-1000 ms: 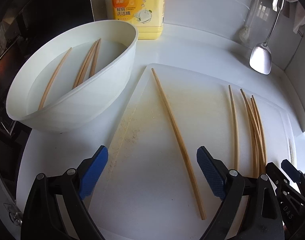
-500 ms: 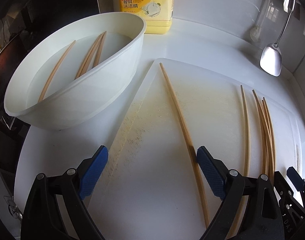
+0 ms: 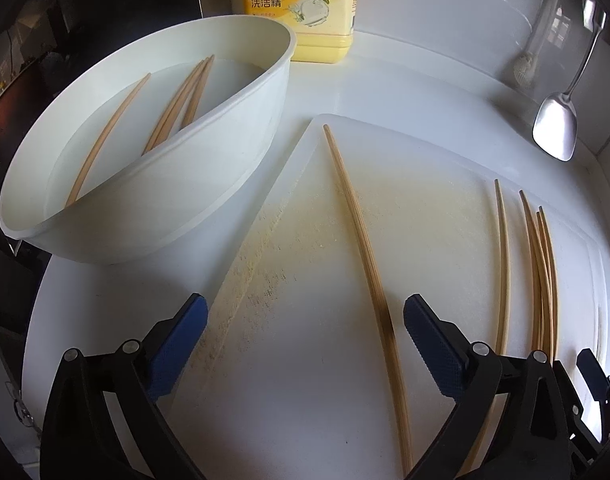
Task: Organize utensils
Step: 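Lower the open right gripper around one loose chopstick, then close the right gripper on the chopstick and lift it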
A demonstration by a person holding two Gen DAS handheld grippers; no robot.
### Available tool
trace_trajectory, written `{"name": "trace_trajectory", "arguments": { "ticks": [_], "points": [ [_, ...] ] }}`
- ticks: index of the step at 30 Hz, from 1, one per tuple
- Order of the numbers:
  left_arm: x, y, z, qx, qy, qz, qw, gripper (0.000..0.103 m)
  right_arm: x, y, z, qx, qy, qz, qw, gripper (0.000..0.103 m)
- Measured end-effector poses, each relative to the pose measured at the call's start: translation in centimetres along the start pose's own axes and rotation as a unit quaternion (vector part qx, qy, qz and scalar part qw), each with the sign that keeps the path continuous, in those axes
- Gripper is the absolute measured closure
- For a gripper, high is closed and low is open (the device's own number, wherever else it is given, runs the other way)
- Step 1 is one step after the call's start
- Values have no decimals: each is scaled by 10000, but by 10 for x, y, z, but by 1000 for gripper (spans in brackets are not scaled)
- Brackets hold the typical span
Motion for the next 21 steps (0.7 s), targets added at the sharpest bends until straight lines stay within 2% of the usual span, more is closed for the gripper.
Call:
{"name": "trace_trajectory", "arguments": {
  "ticks": [4, 7, 9, 13, 17, 18, 20, 21],
  "points": [
    [0, 1, 6, 106, -18, 74, 9999, 8, 2, 1, -1, -31, 9, 36, 10000, 45],
    [-2, 2, 10, 171, -72, 102, 9998, 16, 2, 2, -2, -64, 15, 42, 10000, 46],
    [-4, 2, 15, 258, -119, 140, 9995, 24, 3, 3, -3, -80, 20, 49, 10000, 47],
    [-8, 1, 26, 430, -232, 190, 9986, 47, 3, 4, -7, -196, 74, 67, 9998, 58],
    [-12, 0, 37, 660, -333, 232, 9970, 85, 3, 5, -14, -355, 139, 100, 9992, 73],
    [-13, 0, 39, 696, -342, 227, 9967, 91, 3, 4, -16, -397, 148, 106, 9990, 76],
    [-13, -1, 41, 738, -339, 233, 9964, 93, 3, 5, -21, -493, 166, 110, 9986, 90],
    [-13, -1, 40, 752, -366, 230, 9962, 94, 2, 5, -23, -521, 165, 111, 9984, 94]
  ]
}}
Point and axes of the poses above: each gripper's, at about its wrist camera, not at the fingertips, and x roughly the way its jaws point, z to its right, y to its top, the point moved 4 cm from there along x, roughly the way its jaws point, and after that the axes turned 2 degrees about -z, right-handed, at the moved point
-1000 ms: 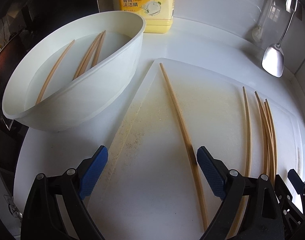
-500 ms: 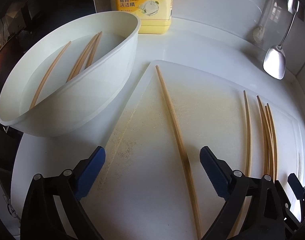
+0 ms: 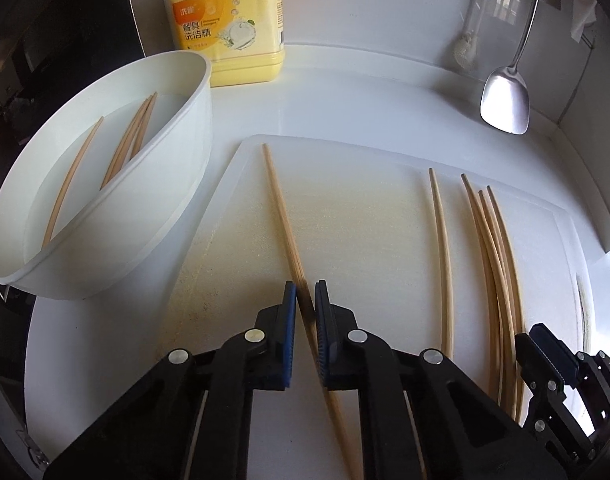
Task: Organize utensils
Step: 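Close the right gripper on the chopstick and lift it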
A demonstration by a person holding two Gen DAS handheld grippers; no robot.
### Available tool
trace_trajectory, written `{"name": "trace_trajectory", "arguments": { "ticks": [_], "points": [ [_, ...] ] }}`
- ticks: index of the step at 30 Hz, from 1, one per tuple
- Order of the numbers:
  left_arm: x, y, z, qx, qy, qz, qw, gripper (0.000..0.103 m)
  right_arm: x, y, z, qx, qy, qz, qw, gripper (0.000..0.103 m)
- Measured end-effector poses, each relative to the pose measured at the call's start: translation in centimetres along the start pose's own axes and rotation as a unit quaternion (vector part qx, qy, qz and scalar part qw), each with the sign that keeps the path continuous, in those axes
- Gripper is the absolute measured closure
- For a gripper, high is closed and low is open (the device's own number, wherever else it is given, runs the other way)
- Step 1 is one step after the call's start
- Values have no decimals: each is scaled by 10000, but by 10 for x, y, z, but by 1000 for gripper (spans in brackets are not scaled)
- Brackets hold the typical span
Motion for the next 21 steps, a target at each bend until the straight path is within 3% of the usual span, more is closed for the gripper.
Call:
{"name": "trace_trajectory", "arguments": {
  "ticks": [14, 21],
  "points": [
    [-8, -8, -1, 141, -481, -280, 9984, 96, -9, -2, 16, 609, 363, -23, 9975, 97],
    [-25, -10, -4, 207, -688, -230, 9971, 96, -22, -3, 25, 864, 374, 66, 9955, 97]
  ]
}}
Point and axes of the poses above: each gripper's, at about its wrist camera, not at the fingertips, and x roughly the way its jaws point, z to its right, y to its top, the point moved 4 cm from there along x, roughly the way its jaws point, and after that the axes turned 2 degrees about -z, right-handed, at the moved point
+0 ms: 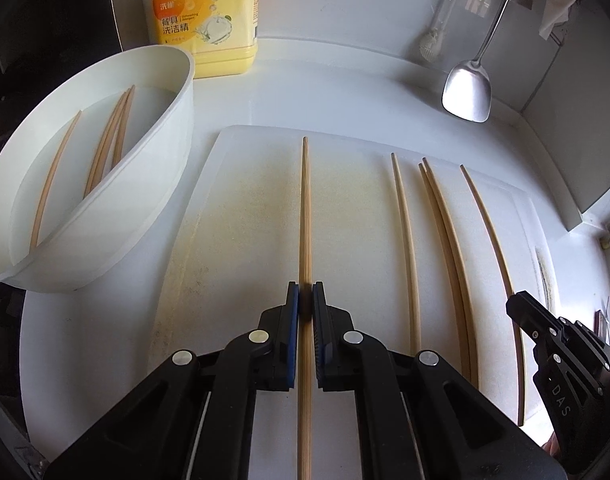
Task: Organize utensils
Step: 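Close the right gripper on the chopstick and lift it, then carry the chopstick with the right gripper over the water basin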
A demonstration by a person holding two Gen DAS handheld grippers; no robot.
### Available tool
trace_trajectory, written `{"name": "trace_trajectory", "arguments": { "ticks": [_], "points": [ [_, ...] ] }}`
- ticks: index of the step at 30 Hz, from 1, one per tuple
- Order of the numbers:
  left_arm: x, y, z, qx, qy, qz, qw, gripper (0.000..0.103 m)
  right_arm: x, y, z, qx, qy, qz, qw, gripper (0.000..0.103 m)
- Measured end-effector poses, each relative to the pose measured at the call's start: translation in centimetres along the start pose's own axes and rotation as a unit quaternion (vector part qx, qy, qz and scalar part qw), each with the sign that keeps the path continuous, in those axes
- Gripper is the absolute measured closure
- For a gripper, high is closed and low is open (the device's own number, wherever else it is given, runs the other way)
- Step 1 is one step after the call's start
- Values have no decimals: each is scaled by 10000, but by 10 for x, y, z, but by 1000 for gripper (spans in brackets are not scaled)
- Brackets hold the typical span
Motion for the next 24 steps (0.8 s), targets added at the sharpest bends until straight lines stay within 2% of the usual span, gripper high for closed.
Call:
{"name": "trace_trajectory", "arguments": {
  "ticks": [8, 14, 24],
  "points": [
    [-24, 5, -4, 46, -112, 142, 9998, 96, -18, 5, -7, 9, 55, 172, 9998, 97],
    [-52, 18, -16, 13, -122, 406, 9991, 96, -33, 23, -24, -95, 195, 362, 9991, 97],
    [-98, 47, -75, -324, 26, 924, 9952, 96, -46, 77, -90, -579, 574, 681, 9943, 97]
  ]
}}
Point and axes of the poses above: each gripper's, at about its wrist camera, not at the fingertips, and x roughly the way its jaws point, z to its right, y to its top, the point moved 4 cm from there along x, roughly the way its jaws point, and after that the axes turned 2 degrees about -z, right-handed, at the moved point
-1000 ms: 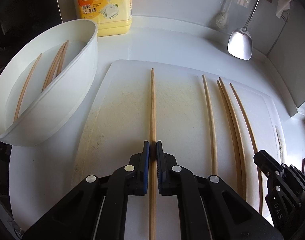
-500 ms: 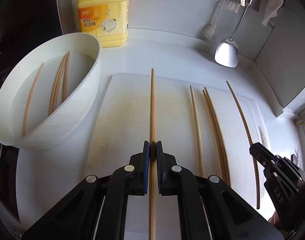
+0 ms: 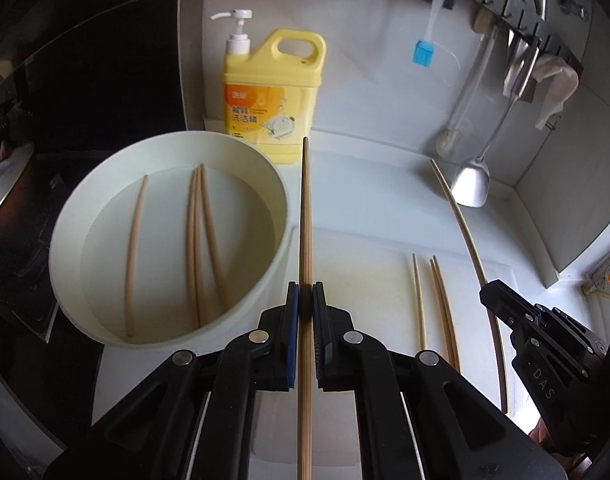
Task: Organize utensils
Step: 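Carry the chopstick with the right gripper over the water basin, then lower the chopstick into the basin and open the right gripper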
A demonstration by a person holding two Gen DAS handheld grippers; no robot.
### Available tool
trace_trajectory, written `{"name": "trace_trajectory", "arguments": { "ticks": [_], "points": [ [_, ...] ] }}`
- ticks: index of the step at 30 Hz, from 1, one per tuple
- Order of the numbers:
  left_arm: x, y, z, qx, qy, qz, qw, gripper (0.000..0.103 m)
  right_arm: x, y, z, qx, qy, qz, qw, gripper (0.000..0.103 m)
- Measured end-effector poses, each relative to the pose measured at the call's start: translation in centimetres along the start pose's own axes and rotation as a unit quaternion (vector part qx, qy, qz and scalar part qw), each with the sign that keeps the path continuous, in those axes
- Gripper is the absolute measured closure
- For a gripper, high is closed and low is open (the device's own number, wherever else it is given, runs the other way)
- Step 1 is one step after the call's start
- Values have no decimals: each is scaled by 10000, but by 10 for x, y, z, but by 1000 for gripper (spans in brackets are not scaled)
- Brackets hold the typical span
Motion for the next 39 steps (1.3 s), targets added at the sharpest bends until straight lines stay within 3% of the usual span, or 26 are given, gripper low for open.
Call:
{"name": "trace_trajectory", "arguments": {
  "ticks": [7, 13, 19, 32, 39],
  "points": [
    [-12, 28, -70, -332, 342, 253, 9985, 96, 28, 41, -73, -283, 524, 114, 9982, 97],
    [0, 42, -127, -575, 536, 226, 9966, 96, 67, 62, -133, -467, 907, -51, 9948, 97],
    [21, 51, -166, -750, 555, 88, 9956, 96, 102, 70, -177, -626, 1027, -276, 9924, 97],
    [69, 61, -189, -745, 448, -330, 9957, 96, 157, 69, -199, -334, 945, -875, 9911, 97],
    [96, 57, -192, -757, 329, -739, 9938, 96, 179, 60, -198, -118, 758, -1281, 9888, 97]
  ]
}}
Point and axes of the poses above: each gripper's, at about its wrist camera, not at the fingertips, and x roughly the way its jaws point, z to its right, y to its top, the point moved 4 cm from there along x, roughly the way its jaws point, and after that the axes turned 2 degrees about -z, right-handed, at the moved point
